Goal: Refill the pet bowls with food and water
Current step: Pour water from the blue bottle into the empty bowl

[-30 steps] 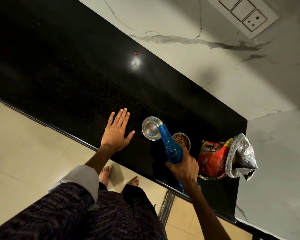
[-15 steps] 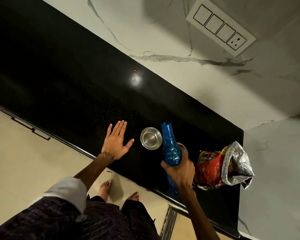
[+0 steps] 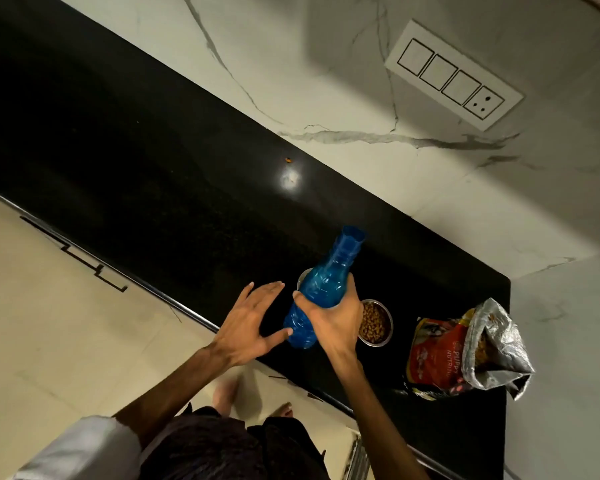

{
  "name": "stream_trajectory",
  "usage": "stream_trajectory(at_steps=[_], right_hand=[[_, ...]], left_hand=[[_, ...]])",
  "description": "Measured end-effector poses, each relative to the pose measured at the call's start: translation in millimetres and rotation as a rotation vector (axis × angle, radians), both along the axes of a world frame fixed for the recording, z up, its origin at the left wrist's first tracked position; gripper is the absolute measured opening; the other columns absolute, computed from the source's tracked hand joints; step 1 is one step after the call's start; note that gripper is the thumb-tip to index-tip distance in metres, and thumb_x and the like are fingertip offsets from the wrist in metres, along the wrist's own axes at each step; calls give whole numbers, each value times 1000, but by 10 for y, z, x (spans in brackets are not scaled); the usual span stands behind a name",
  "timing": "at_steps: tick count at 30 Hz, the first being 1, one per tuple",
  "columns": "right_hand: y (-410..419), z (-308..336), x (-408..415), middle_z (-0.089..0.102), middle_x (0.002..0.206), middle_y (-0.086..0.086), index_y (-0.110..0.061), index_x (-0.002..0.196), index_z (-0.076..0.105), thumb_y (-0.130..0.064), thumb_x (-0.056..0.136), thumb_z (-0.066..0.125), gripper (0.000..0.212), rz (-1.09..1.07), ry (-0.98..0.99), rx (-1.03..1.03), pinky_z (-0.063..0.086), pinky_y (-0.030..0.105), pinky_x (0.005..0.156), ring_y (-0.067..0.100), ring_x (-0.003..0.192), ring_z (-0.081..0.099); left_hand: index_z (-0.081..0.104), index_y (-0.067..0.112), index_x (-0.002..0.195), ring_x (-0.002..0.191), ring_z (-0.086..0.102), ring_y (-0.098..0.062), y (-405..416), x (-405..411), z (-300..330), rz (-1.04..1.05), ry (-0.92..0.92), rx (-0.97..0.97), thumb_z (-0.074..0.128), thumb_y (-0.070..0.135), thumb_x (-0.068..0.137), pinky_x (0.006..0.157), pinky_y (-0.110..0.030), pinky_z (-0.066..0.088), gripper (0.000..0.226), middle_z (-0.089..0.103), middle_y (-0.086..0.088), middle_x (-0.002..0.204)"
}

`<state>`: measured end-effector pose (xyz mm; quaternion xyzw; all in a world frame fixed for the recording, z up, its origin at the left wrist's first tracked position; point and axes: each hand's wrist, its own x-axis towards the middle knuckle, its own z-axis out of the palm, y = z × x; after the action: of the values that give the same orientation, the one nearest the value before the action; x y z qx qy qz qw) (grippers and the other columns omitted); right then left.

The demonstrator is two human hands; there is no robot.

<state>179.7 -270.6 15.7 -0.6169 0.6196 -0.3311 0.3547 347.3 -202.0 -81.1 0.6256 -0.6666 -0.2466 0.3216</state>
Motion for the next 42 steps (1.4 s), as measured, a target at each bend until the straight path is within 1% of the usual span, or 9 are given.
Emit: stream_trajectory(at_steps=[4,8,14,16,21,26,31,38,42], right_hand=[[-56,-27,306,72,103,-12,-33,117,58,-44,59,94,69,34,-43,-50,61,34,86,5,96,71],[-130,-74,562,73,102,-10,-22,121,58,-25,63,98,71,65,-152,-48,57,18,83,4,95,71],[-322,-235,805,71,103,-10,-25,119,56,-24,62,98,71,45,-217,-18,58,25,85,6,97,70],[-380,-291,848,71,105,-10,-26,120,56,-28,61,97,73,31,-215,-17,59,29,87,7,98,70],[-490,-343,894,71,106,-10,-24,121,57,-23,61,99,73,-8,-215,-26,56,18,84,4,99,70],[-572,-361,914,70,108,-12,-29,125,56,-29,61,97,76,-25,-189,-31,59,27,88,3,100,69],[-600,-359,894,69,111,-13,-33,127,53,-34,61,96,79,-4,-170,-27,60,34,90,3,103,68],[-542,-309,758,62,128,-17,-35,138,47,-36,60,99,94,55,-147,8,48,17,100,-2,118,59],[-531,-245,526,61,139,-13,-31,143,51,-42,62,98,94,50,-122,-22,44,25,113,0,131,54]], left_hand=[[35,20,159,150,32,-5,-29,57,52,69,32,6,67,64,85,129,-31,5,92,41,4,162],[47,17,150,138,49,-12,-164,125,137,170,54,6,70,61,79,126,-34,19,87,55,1,149],[54,15,141,118,63,-16,-476,284,235,255,65,50,67,56,74,113,-40,42,80,66,-1,131],[55,14,139,114,64,-17,-549,315,249,257,37,68,65,55,73,112,-42,43,78,68,-2,128],[57,13,136,115,65,-18,-691,321,244,271,-16,79,62,55,74,113,-41,42,75,68,-3,128],[59,13,132,114,66,-21,-771,298,280,275,-19,58,69,47,75,109,-44,46,68,68,-5,126],[61,13,130,112,67,-20,-796,276,292,292,-6,68,64,51,72,105,-46,50,69,69,-4,124],[48,13,146,121,65,-23,-714,198,328,381,100,161,80,40,72,102,-49,54,84,62,-8,139],[47,14,142,120,61,-21,-621,75,472,486,159,173,88,35,73,95,-42,57,83,58,-4,137]])
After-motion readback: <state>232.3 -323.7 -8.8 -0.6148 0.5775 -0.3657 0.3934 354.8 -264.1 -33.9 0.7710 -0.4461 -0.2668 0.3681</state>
